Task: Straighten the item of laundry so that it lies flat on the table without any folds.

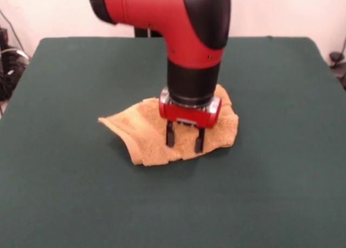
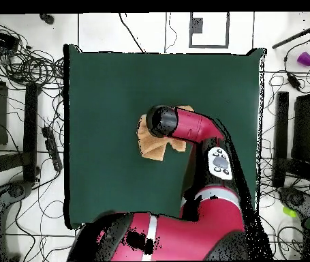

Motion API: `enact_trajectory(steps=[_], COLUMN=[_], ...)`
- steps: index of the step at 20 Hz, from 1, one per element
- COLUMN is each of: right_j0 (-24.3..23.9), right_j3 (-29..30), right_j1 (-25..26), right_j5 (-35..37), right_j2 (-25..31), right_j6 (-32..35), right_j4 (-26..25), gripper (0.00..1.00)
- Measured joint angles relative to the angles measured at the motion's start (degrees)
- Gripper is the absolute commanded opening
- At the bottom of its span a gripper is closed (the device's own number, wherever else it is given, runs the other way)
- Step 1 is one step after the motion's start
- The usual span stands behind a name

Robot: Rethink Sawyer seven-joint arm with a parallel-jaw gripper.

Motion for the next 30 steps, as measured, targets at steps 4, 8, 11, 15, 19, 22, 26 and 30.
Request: enact_trajectory(steps=[4, 8, 11, 15, 19, 22, 26, 30], right_j0=[-0.8, -1.0, -0.8, -0.5, -0.3, -0.2, -0.2, -0.2], right_j3=[-1.3, -2.3, -2.3, -2.4, -2.4, -2.4, -2.4, -2.4], right_j1=[0.3, 0.7, 0.5, 0.4, 0.4, 0.4, 0.4, 0.4], right_j5=[-0.2, -0.1, -0.2, -0.2, -0.6, -0.9, -0.9, -1.1], right_j2=[0.9, 1.2, 1.2, 1.2, 1.1, 1.1, 1.1, 1.0], right_j6=[0.0, 0.0, 0.0, 0.0, 0.0, 0.0, 0.0, 0.0], right_j4=[-0.3, -1.0, -2.3, -3.6, -4.5, -4.9, -4.9, -5.0], gripper=[1.00, 1.00, 1.00, 1.00, 1.00, 1.00, 1.00, 1.00])
